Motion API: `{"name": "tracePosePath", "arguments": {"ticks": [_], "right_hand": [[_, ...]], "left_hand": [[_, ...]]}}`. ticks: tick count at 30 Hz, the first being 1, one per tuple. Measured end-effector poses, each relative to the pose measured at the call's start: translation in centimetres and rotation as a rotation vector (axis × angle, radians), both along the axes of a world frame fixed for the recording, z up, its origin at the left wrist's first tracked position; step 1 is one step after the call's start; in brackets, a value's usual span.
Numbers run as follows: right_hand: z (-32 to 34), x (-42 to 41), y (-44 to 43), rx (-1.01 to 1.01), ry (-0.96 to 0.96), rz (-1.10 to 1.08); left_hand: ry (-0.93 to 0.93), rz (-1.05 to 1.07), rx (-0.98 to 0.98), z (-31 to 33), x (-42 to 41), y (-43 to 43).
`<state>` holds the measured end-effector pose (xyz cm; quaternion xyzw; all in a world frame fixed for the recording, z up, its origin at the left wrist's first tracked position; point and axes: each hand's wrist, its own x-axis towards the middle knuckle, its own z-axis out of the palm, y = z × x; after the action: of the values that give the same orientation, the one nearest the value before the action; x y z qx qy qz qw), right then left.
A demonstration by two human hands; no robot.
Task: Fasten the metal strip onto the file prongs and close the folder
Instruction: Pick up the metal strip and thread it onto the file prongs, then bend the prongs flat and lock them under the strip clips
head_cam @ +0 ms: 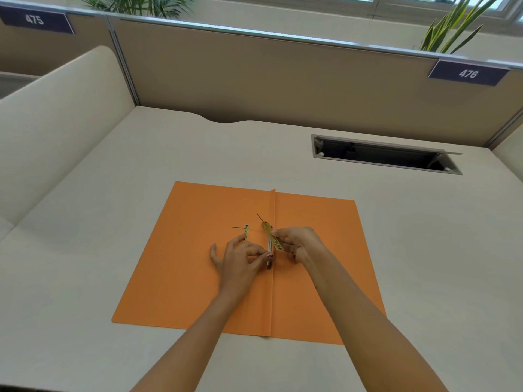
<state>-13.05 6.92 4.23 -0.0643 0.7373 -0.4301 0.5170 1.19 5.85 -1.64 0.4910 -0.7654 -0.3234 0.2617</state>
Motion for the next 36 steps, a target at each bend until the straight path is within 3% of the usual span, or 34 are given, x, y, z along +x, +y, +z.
{"name": "tracePosePath", "arguments": {"ticks": [11,20,27,36], "right_hand": [[-0.3,0.8,0.2,-0.032,0.100,-0.028],[-1.0,2.0,0.8,-0.035,0.370,-0.002],[-1.8,2.5,1.7,-0.016,0.648,0.092],[-2.3,1.9,2.9,-0.079,0.738,0.084]], "left_hand": [[0.016,0.000,0.010,-0.2,0.0,-0.2],[0.080,0.062,-0.019,-0.4,0.3,-0.2],[0.025,0.042,-0.078,-0.5,0.6,-0.3],[-0.033,-0.098,-0.114,-0.4,0.3,-1.8]]}}
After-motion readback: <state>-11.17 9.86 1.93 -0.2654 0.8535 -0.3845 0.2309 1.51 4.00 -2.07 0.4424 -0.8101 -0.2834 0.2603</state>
